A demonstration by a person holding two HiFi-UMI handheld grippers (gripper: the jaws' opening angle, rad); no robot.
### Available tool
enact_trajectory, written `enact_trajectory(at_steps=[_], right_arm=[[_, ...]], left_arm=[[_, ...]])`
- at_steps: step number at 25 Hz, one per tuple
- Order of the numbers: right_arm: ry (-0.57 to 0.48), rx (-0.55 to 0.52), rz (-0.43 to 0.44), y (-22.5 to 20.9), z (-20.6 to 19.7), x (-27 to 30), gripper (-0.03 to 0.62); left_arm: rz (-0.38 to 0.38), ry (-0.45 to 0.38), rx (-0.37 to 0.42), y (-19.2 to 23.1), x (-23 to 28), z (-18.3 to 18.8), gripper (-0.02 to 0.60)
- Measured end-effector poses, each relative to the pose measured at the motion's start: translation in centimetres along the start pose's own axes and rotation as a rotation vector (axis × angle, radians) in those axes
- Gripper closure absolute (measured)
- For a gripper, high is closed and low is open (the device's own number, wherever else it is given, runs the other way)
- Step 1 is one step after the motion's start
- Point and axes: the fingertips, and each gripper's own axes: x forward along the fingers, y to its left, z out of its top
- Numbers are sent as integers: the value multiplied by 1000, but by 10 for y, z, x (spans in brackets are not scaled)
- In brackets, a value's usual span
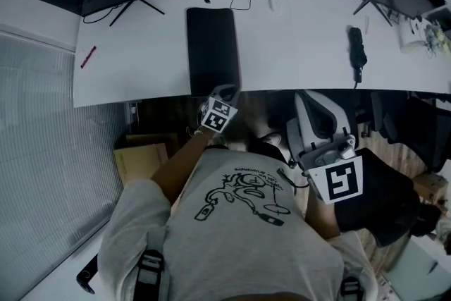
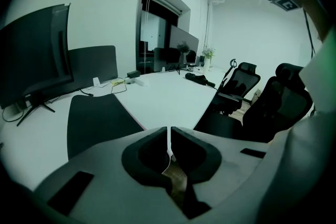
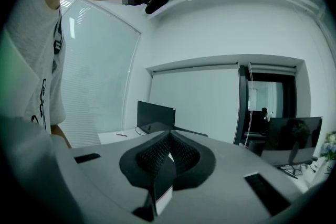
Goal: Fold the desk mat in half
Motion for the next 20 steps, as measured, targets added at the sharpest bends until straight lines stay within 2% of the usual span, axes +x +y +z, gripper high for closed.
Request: enact_trajectory(at_steps=[16, 20], right_arm=[[5, -13, 84, 53, 1, 40, 586], [5, -14, 101, 65, 2, 52, 586]], left_arm=[[78, -213, -101, 39, -105, 62, 557], [105, -268, -107, 50, -137, 80, 557]])
